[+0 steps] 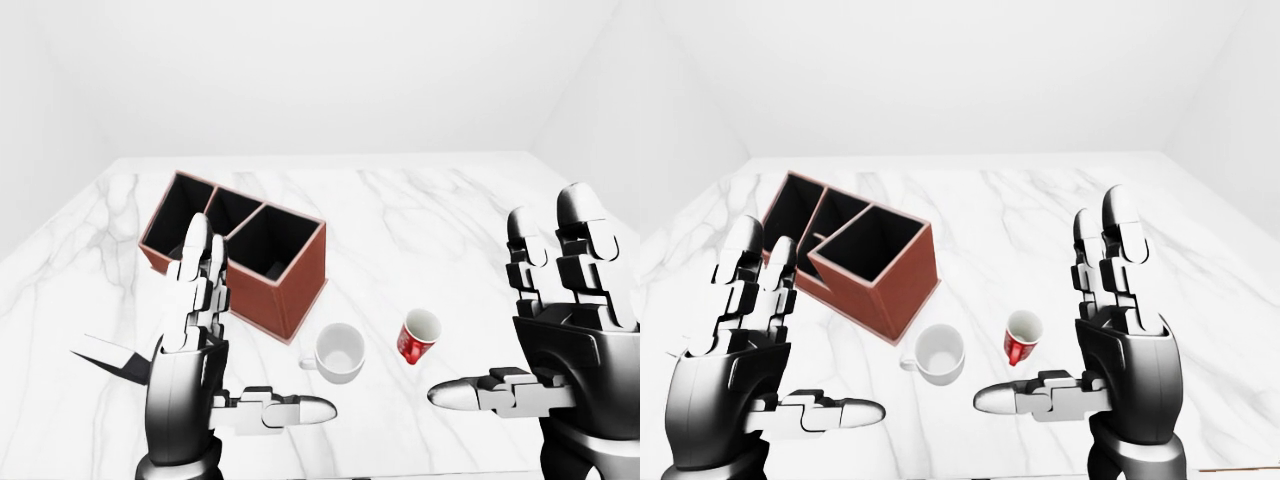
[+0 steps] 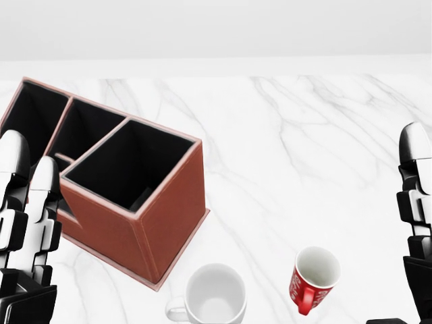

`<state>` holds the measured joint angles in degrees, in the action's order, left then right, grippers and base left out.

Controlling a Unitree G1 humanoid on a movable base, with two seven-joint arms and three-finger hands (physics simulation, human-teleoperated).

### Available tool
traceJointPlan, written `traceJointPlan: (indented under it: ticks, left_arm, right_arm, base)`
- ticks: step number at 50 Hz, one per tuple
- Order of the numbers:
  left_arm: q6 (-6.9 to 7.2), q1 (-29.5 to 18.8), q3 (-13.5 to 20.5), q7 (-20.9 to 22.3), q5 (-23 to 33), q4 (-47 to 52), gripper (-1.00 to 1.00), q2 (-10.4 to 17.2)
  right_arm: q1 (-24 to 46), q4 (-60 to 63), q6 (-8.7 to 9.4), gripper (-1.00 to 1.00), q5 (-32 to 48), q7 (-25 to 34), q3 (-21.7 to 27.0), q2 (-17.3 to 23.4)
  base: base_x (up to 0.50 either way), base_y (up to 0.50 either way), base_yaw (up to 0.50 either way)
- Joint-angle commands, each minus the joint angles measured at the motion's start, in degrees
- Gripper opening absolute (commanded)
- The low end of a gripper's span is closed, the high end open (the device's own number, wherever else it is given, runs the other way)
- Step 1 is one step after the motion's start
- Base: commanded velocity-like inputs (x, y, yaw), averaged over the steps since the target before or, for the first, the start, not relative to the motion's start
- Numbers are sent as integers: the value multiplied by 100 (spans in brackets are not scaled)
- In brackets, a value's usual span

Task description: Pick up the red mug and place it to the right of the caddy.

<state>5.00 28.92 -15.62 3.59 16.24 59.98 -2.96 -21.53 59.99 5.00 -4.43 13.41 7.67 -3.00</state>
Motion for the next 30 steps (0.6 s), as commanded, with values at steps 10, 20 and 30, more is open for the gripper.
traceJointPlan:
  ticks: [10,20,30]
  left_arm:
    - [0,-271,24,-9,44,1,100,-75]
    - [0,-271,18,-63,-7,1,100,-1]
    - [0,-291,-27,-101,-6,1,100,47]
  right_arm:
    - [257,-50,0,100,20,-180,-22,-17]
    - [121,1,0,100,-213,-29,40,-21]
    - [235,-169,0,100,47,-155,-43,-51]
  base:
    - [15,0,0]
    - [4,3,0]
    - [43,25,0]
